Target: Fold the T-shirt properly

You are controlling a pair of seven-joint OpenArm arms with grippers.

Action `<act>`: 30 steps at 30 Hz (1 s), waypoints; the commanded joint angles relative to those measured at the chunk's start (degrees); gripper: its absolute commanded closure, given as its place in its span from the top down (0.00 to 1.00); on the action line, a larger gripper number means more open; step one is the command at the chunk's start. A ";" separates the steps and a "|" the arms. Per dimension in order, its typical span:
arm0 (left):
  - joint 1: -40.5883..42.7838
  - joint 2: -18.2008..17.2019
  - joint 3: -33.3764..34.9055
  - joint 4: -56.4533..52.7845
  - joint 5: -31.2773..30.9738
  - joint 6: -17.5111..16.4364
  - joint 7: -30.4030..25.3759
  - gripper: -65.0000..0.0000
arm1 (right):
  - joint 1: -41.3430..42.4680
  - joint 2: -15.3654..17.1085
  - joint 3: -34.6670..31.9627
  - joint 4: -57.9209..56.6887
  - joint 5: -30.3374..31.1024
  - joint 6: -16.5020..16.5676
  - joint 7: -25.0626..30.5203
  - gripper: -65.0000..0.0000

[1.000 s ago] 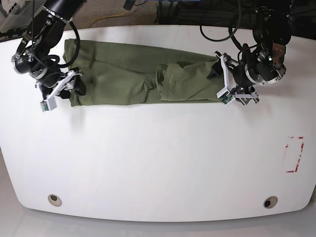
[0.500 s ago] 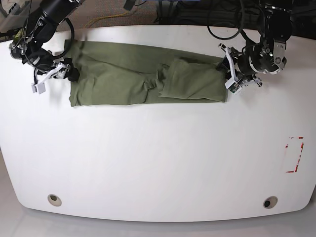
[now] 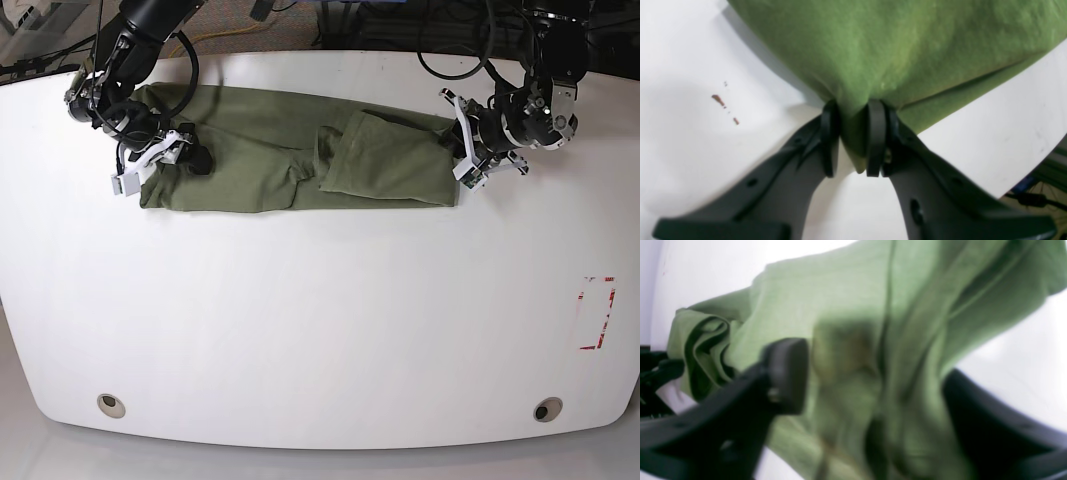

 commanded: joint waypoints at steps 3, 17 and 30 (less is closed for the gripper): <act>-0.48 0.66 -0.12 1.16 -1.01 -0.14 -0.86 0.16 | 1.22 1.03 0.16 0.71 -0.15 -0.10 0.23 0.10; -7.96 8.74 0.31 -4.91 -0.92 -0.06 3.27 0.17 | -0.28 4.90 0.08 21.89 0.20 -0.10 -6.01 0.00; -11.21 9.36 6.12 -7.46 -0.92 -0.06 3.36 0.17 | 1.22 1.56 -11.71 26.20 8.73 -0.10 -7.94 0.00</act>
